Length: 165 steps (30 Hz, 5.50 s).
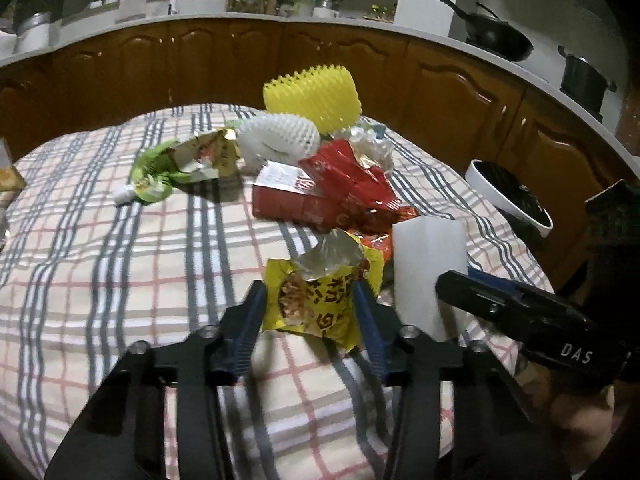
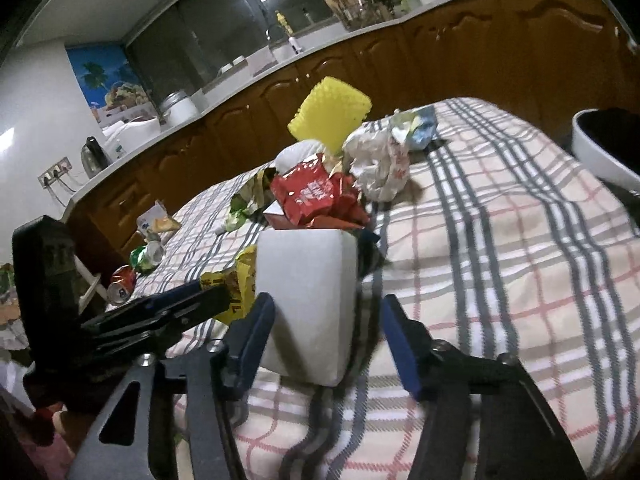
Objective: Collect trash
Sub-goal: 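Grasp the yellow snack packet with the left tool while the right tool grasps the white paper cup, then carry both items over the bin and open both tools to drop them, then grasp the yellow foam net with the left tool while the right tool grasps crumpled foil, then move both tools over the bin and release the foam net and foil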
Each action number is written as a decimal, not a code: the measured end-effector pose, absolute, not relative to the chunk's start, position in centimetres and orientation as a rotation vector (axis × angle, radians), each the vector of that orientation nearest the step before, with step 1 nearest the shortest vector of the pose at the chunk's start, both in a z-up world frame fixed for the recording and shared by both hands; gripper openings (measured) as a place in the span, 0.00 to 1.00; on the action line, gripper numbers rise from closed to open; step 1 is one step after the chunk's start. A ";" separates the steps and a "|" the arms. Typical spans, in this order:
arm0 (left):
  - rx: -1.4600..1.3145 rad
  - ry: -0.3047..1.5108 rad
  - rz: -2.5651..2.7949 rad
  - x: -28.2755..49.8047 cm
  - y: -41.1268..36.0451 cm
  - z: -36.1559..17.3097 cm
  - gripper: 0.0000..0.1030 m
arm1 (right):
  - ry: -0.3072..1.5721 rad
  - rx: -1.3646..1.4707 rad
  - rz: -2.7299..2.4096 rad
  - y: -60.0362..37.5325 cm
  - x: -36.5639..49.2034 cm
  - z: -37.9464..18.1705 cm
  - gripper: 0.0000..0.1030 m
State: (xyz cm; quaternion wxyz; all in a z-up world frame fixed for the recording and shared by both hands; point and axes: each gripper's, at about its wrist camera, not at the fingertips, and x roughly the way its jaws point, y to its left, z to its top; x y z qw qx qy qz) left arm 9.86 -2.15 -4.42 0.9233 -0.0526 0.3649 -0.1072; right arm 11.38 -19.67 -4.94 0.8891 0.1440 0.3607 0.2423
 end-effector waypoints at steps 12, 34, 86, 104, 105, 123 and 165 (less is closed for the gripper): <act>-0.104 0.714 -0.293 9.1 -2.4 -2.6 0.07 | 0.697 0.294 0.533 -20.2 10.0 -3.2 0.17; -0.046 0.665 -0.492 14.1 -12.4 2.8 0.07 | 0.533 0.390 0.250 -33.8 10.4 1.5 0.17; -0.040 0.838 -0.649 24.7 -27.2 0.6 0.53 | 0.609 0.435 -0.091 -47.2 15.8 0.2 0.86; -0.141 0.696 -0.448 20.4 -12.7 3.0 0.59 | 0.584 0.457 0.106 -37.6 15.6 0.8 0.94; -0.144 0.691 -0.438 20.4 -11.9 3.1 0.59 | 0.588 0.452 0.117 -37.1 15.8 0.7 0.94; -0.208 0.676 -0.283 22.7 -3.3 3.1 0.64 | 0.642 0.385 0.276 -29.3 21.0 1.0 0.94; -0.044 0.604 -0.410 25.3 -7.9 7.3 0.11 | 0.637 0.407 0.339 -30.3 26.6 2.2 0.06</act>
